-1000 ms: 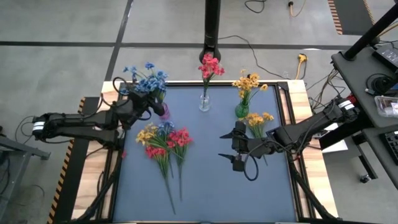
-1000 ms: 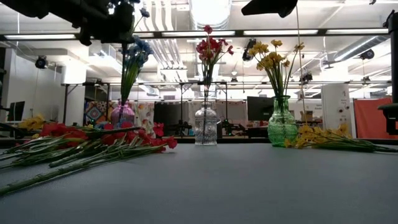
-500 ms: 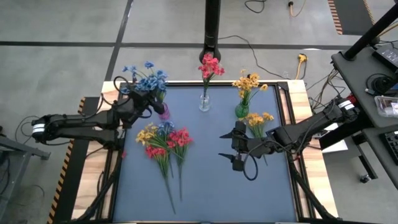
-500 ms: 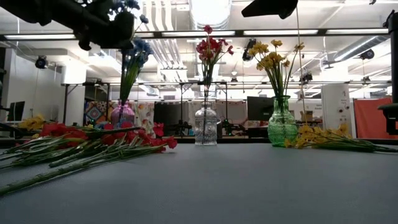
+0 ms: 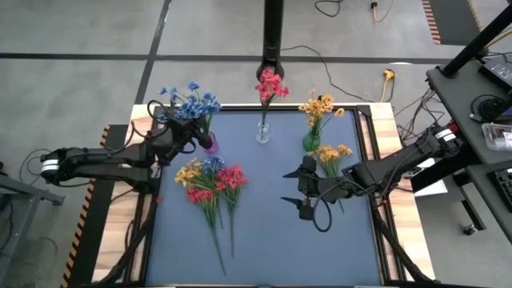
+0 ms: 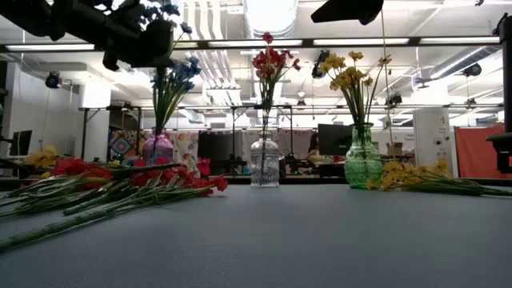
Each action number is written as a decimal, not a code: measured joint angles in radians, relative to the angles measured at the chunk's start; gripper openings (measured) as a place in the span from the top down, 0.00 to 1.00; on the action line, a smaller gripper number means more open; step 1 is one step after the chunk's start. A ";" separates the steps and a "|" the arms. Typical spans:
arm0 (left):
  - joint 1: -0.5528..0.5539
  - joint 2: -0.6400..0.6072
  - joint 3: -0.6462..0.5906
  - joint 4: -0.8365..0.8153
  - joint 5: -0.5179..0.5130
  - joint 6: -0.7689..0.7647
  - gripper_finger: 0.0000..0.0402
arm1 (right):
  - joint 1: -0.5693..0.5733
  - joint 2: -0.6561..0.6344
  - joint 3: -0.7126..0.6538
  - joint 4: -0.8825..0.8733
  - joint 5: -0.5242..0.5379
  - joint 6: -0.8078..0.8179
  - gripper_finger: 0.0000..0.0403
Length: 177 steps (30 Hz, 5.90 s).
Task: Sort flowers into vase by color
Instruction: Put the right blue flower into the purple vase
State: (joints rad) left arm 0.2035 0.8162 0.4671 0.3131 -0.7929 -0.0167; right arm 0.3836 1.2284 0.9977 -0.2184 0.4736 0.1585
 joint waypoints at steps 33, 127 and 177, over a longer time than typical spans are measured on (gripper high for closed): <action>0.002 0.000 -0.070 -0.002 0.000 -0.046 0.97 | -0.001 0.000 -0.012 0.005 0.000 0.014 0.21; 0.001 0.001 -0.070 -0.167 0.000 -0.067 0.97 | -0.011 0.000 -0.060 0.076 0.000 -0.002 0.21; 0.001 0.001 -0.070 -0.173 0.000 -0.067 0.97 | -0.018 0.000 -0.069 0.082 0.000 -0.002 0.21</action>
State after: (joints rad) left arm 0.2047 0.8169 0.3973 0.1406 -0.7933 -0.0837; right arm 0.3656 1.2285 0.9287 -0.1365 0.4736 0.1566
